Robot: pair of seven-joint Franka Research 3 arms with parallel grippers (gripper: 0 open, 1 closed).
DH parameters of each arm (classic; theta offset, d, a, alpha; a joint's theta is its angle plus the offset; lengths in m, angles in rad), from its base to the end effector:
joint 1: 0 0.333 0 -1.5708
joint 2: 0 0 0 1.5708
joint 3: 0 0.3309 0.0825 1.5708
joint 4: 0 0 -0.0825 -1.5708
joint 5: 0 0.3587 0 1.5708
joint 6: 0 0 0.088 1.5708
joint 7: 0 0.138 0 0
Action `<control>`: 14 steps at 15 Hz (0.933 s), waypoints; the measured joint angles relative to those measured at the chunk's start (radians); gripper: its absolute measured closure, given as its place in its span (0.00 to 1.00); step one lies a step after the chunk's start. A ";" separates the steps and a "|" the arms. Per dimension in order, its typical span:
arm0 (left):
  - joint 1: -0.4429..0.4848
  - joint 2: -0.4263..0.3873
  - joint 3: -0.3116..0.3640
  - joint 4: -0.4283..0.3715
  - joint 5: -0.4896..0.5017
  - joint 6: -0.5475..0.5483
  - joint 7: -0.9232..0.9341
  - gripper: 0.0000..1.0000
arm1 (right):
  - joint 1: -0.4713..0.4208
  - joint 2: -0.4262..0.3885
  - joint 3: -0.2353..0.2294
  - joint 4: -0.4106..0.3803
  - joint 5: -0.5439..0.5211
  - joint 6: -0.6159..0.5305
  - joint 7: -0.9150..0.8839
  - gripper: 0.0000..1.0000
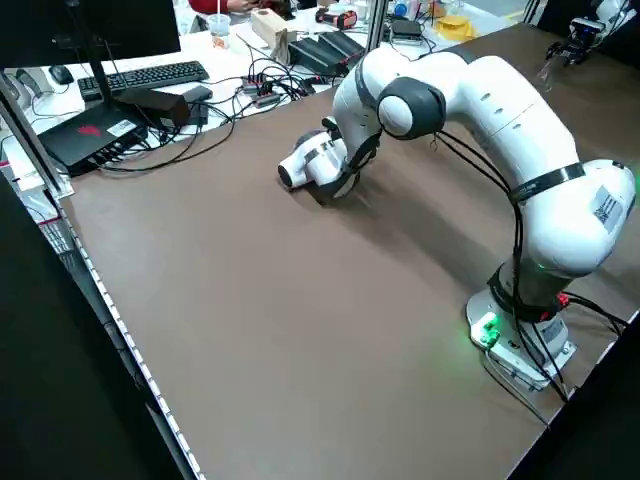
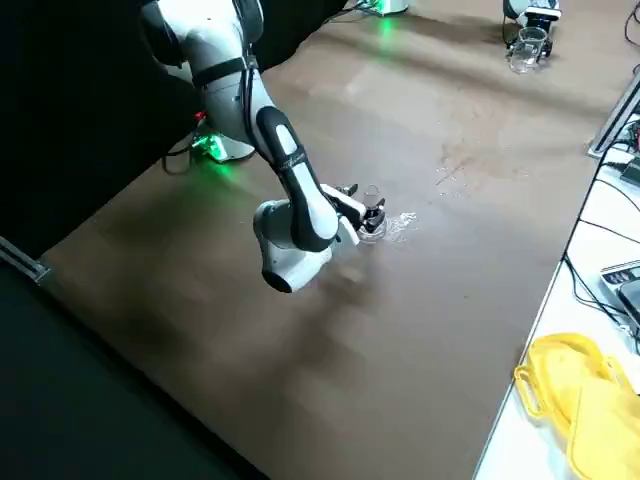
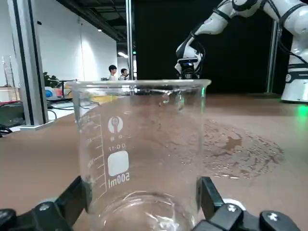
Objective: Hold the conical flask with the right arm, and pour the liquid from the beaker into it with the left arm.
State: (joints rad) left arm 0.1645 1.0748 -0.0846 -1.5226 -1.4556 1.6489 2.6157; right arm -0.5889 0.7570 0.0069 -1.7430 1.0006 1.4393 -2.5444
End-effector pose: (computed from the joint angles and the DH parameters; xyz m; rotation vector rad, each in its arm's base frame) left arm 0.6388 -0.0710 0.0730 1.2862 -1.2337 1.2495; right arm 0.5241 -0.1957 0.1762 -1.4228 -1.2990 -1.0914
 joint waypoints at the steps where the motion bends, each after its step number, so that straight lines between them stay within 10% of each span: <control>1: -0.004 0.000 0.000 0.000 -0.008 0.005 -0.002 0.00 | 0.000 0.003 0.000 0.000 0.001 -0.001 -0.004 0.16; 14: -0.031 0.000 0.000 0.001 -0.043 0.022 -0.006 0.02 | -0.005 0.040 -0.005 0.003 0.093 -0.072 -0.029 0.29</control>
State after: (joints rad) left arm 0.1332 1.0752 -0.0841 -1.5220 -1.4990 1.6709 2.6094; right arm -0.5937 0.7974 0.0020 -1.7402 1.0933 1.3672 -2.5732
